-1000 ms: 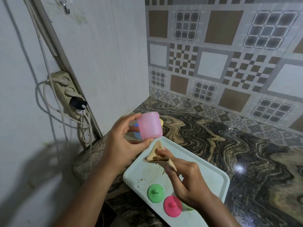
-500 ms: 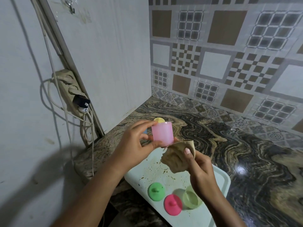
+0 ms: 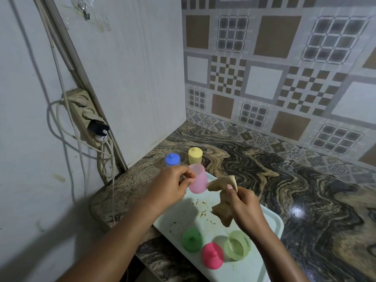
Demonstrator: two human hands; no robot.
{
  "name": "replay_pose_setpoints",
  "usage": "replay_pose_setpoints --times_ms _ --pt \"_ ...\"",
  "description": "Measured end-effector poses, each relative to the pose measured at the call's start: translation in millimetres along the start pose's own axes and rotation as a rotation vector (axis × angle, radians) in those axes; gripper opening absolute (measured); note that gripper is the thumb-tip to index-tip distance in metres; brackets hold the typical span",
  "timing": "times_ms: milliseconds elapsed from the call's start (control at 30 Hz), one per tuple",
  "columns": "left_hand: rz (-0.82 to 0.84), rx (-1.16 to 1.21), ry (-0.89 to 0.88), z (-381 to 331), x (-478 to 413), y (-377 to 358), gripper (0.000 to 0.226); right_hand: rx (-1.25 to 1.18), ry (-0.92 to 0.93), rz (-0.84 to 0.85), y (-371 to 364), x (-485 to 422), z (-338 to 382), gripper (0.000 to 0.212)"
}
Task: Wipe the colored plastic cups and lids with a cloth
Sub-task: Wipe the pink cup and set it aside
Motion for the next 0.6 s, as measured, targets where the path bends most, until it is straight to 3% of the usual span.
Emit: replay_pose_setpoints --times_ms 133,267,600 --pt "0.031 -0.152 -0.011 3.8 -11.3 -18.0 0.009 0.118 -0.053 -0.119 10.4 -26.3 -14.9 0.050" --pt "0.075 -0.218 -0.026 5.8 -35.2 -41.0 0.014 0.101 -0.139 -0.172 12.7 -51.6 -20.3 0.040" --pt "0.045 -0.332 -0.021 4.8 -123.7 -85.5 0.013 0.240 -0.084 -0.216 4.6 -127.7 -12.0 0.042"
Point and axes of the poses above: each hand's wrist, its own x-axis away from the middle knuckle, its own y-axis out of the back of the hand, z = x × y, the point moved 4 cm from there along -x, towards the middle knuckle, and after that the axes turned 1 degree about -y, right-handed, at the moved point
